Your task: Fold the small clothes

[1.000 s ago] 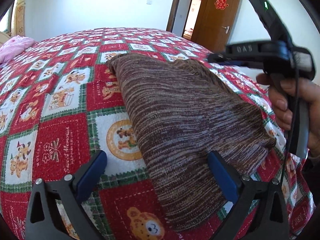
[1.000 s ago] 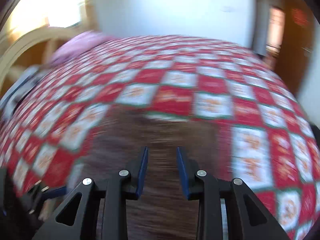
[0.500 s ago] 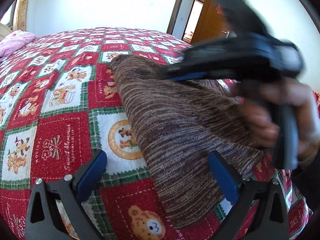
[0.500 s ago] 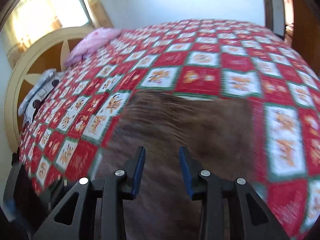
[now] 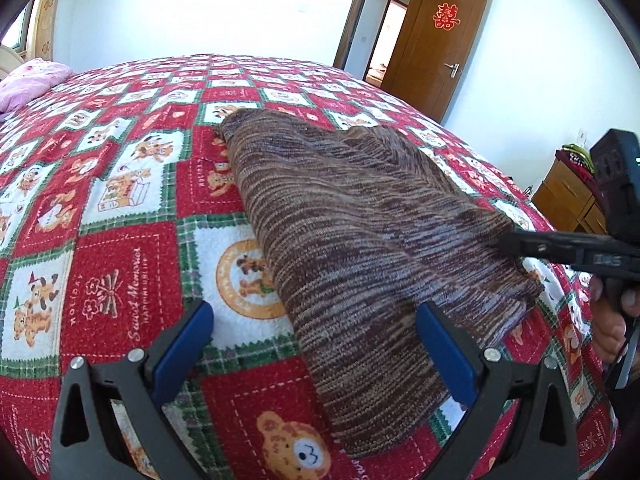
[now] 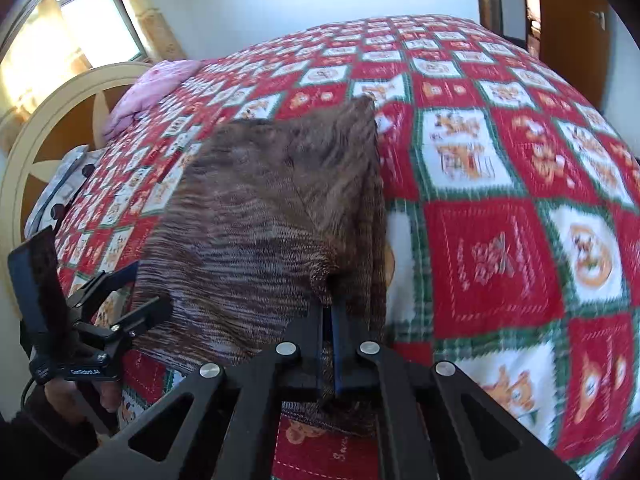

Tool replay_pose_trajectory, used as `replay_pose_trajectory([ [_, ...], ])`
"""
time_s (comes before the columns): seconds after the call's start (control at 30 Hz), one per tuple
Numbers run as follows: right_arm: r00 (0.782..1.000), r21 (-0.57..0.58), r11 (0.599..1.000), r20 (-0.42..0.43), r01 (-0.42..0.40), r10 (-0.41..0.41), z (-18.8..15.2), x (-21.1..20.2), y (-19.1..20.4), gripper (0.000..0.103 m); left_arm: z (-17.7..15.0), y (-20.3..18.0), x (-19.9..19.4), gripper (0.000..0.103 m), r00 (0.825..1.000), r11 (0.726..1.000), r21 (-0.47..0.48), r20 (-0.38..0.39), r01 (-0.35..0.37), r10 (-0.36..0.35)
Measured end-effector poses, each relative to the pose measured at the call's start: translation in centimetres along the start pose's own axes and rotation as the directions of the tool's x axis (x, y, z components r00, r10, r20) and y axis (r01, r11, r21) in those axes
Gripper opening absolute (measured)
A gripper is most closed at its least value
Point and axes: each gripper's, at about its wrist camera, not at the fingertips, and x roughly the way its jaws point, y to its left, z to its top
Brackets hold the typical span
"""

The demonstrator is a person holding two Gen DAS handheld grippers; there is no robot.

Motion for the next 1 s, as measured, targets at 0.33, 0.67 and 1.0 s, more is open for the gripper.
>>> replay_pose_trajectory([
  [0.33,0.991,0.034,0.992,0.062,-0.120,0.118,-3.1,-3.0,-0.6,0.029,0.0,0.1,0.0,0.103,1.000,1.000,0.002,0.000,-0.001,0.001],
  [0.67,0.998,-0.086,0.995,-0.041,0.041,-0.045,-5.1,-2.5,0.9,0.003,-0.1,0.3,-0.2,0.103,1.000,1.000,-0.011,0.008,0.014,-0.014],
  [1.0,0.992,-0.139,0.983,0.015,0.122,-0.122,-1.7,-3.4,1.0,0.029,-0.2,-0.7,0.2,0.103,1.000,0.999,0.037,-0.019,-0.006,0.007],
])
